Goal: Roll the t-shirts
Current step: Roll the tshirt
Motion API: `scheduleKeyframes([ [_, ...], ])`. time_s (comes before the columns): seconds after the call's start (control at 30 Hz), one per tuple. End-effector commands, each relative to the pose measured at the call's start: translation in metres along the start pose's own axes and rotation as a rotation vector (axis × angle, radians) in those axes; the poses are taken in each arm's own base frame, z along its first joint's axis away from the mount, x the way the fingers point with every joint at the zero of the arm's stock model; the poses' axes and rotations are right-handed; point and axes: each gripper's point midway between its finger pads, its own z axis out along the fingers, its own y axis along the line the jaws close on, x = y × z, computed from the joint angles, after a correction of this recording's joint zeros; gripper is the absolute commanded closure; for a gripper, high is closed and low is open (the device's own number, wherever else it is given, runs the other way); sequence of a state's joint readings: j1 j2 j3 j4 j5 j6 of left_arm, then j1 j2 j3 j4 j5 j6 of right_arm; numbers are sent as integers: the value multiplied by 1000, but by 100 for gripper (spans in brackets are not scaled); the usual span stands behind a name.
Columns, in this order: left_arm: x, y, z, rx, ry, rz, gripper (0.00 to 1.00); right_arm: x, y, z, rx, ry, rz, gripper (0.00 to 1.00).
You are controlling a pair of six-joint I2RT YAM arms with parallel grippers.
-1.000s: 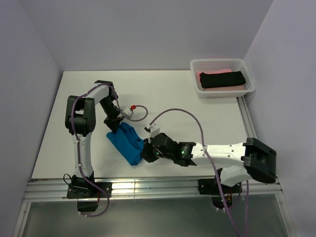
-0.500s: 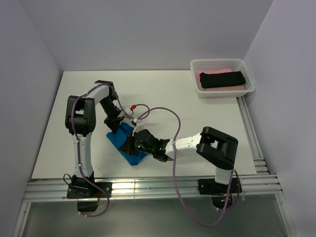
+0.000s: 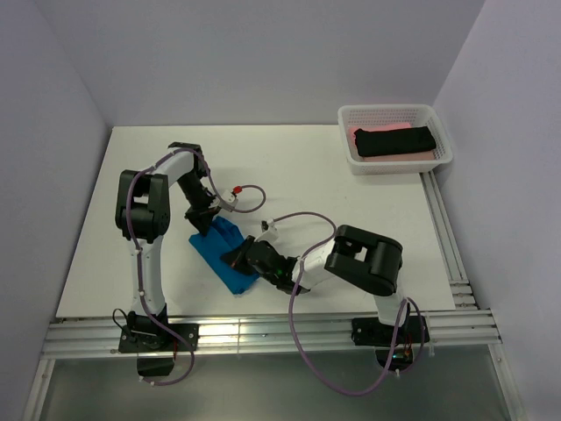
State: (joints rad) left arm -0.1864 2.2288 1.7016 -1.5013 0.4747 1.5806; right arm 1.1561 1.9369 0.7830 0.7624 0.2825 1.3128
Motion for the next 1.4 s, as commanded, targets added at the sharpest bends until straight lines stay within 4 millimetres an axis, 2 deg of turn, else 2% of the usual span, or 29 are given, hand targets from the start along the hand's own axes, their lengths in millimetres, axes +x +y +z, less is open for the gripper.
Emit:
scheduleKeyframes([
  [0.0, -4, 33, -13, -144, 20, 124, 100, -6, -45, 10, 162, -65, 156, 100],
  [0.03, -5, 33, -14, -148, 19, 123, 99, -5, -52, 10, 182, -67, 184, 100],
  [0.07, -6, 33, -15, -151, 16, 120, 97, -7, -48, 9, 148, -73, 217, 100],
  [0.1, -7, 33, -19, -162, 16, 127, 90, -4, -62, 6, 174, -67, 240, 100],
  [0.13, -7, 32, -19, -162, 14, 127, 85, -4, -67, 6, 186, -66, 256, 100],
  [0.27, -13, 25, -32, -201, 10, 163, 69, -4, -76, 4, 185, -64, 282, 100],
  [0.33, -14, 22, -38, -217, 14, 169, 57, -3, -76, 3, 186, -58, 286, 100],
  [0.4, -18, 20, -51, -258, 14, 175, 50, -2, -75, 4, 181, -47, 272, 100],
  [0.47, -24, 20, -64, -304, -1, 204, 33, 0, -73, 5, 178, -41, 265, 100],
  [0.5, -26, 18, -77, -340, -12, 217, 27, 0, -74, 5, 178, -37, 255, 100],
  [0.57, -32, 15, -98, -408, -27, 266, 26, -1, -74, 6, 177, -40, 255, 100],
  [0.6, -31, 14, -105, -437, -39, 268, 22, 0, -73, 5, 175, -36, 251, 100],
  [0.67, -34, 8, -116, -482, -55, 307, 21, -2, -74, 5, 175, -40, 251, 100],
  [0.7, -38, 3, -130, -545, -78, 336, 20, -3, -74, 5, 177, -41, 246, 100],
  [0.77, -38, -4, -129, -586, -119, 352, 20, -3, -75, 5, 183, -31, 236, 100],
  [0.8, -41, -15, -140, -645, -128, 379, 21, -5, -75, 6, 183, -31, 230, 100],
  [0.83, -38, -18, -126, -647, -154, 397, 21, -8, -75, 7, 181, -29, 228, 100],
  [0.87, -38, -22, -121, -668, -153, 438, 21, -9, -75, 7, 184, -25, 227, 100],
  [0.9, -35, -37, -102, -669, -160, 458, 24, -9, -74, 7, 179, -11, 225, 100],
  [0.93, -27, -32, -104, -738, -141, 489, 24, -14, -76, 9, 180, -17, 229, 100],
  [0.97, -25, -32, -98, -773, -126, 532, 24, -17, -76, 9, 175, -16, 235, 100],
  [1.0, -30, -39, -100, -837, -110, 579, 24, -15, -76, 9, 173, -4, 236, 100],
  [1.03, -19, -45, -68, -813, -129, 564, 24, -17, -77, 10, 174, -3, 238, 100],
  [1.07, -24, -37, -75, -895, -122, 622, 24, -19, -78, 11, 173, -4, 244, 100],
  [1.1, -20, -44, -58, -902, -129, 632, 23, -16, -76, 11, 167, 13, 241, 100],
  [1.13, -22, -44, -57, -929, -135, 655, 23, -17, -75, 12, 165, 20, 243, 100],
  [1.17, -29, -42, -65, -985, -143, 697, 22, -18, -75, 15, 158, 21, 247, 100],
  [1.2, -28, -42, -59, -993, -165, 693, 22, -18, -75, 15, 155, 26, 247, 100],
  [1.37, -25, -35, -59, -1040, -171, 762, 20, -15, -70, 19, 139, 63, 240, 100],
])
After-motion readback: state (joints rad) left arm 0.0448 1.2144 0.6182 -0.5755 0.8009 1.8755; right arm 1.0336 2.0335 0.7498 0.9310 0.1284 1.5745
